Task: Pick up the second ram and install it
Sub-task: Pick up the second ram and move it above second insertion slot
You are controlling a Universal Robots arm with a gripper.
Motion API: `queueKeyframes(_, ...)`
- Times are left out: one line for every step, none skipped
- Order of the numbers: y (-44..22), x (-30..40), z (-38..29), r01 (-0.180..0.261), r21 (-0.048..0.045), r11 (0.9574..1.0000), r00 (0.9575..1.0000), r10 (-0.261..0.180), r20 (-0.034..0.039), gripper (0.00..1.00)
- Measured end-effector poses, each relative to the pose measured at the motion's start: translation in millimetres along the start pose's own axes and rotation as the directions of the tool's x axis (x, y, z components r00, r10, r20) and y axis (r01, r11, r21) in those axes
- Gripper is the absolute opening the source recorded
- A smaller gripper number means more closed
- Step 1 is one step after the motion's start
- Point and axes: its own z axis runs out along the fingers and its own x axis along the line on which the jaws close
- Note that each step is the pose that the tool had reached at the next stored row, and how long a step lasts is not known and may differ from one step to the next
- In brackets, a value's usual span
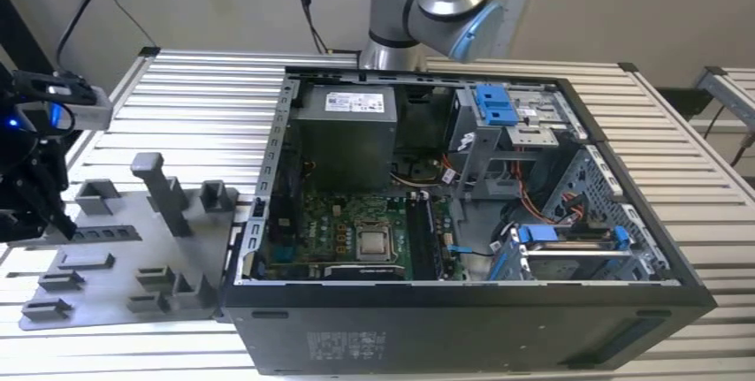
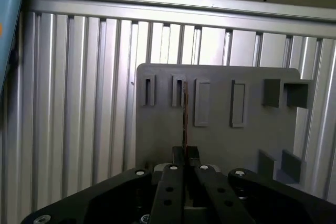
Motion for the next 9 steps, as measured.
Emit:
queueKeyframes(0.0, 0.0, -1.0, -0.001, 0.0001, 1.0000, 1.0000, 0.001, 0.0001, 0.14)
queueKeyframes(0.0, 0.0, -2.1, -0.001, 0.0001, 1.0000, 1.0000, 0.001, 0.0001, 0.14)
queueKeyframes(0.0, -0.1, -3.1, -0.002, 0.0000, 1.0000, 1.0000, 0.002, 0.0001, 0.14)
queueKeyframes(0.1, -0.1, -4.1, -0.003, 0.0001, 1.0000, 1.0000, 0.003, 0.0001, 0.14)
queueKeyframes(0.1, -0.1, -5.2, -0.005, 0.0002, 1.0000, 1.0000, 0.005, 0.0002, 0.14)
queueKeyframes(0.1, -0.1, -6.4, -0.006, 0.0001, 1.0000, 1.0000, 0.006, 0.0001, 0.14)
queueKeyframes(0.1, -0.2, -7.4, -0.008, 0.0002, 1.0000, 1.0000, 0.008, 0.0002, 0.14)
queueKeyframes(0.1, -0.2, -8.5, -0.009, 0.0002, 1.0000, 1.0000, 0.009, 0.0002, 0.14)
queueKeyframes(0.2, -0.2, -9.5, -0.011, 0.0002, 0.9999, 0.9999, 0.011, 0.0002, 0.14)
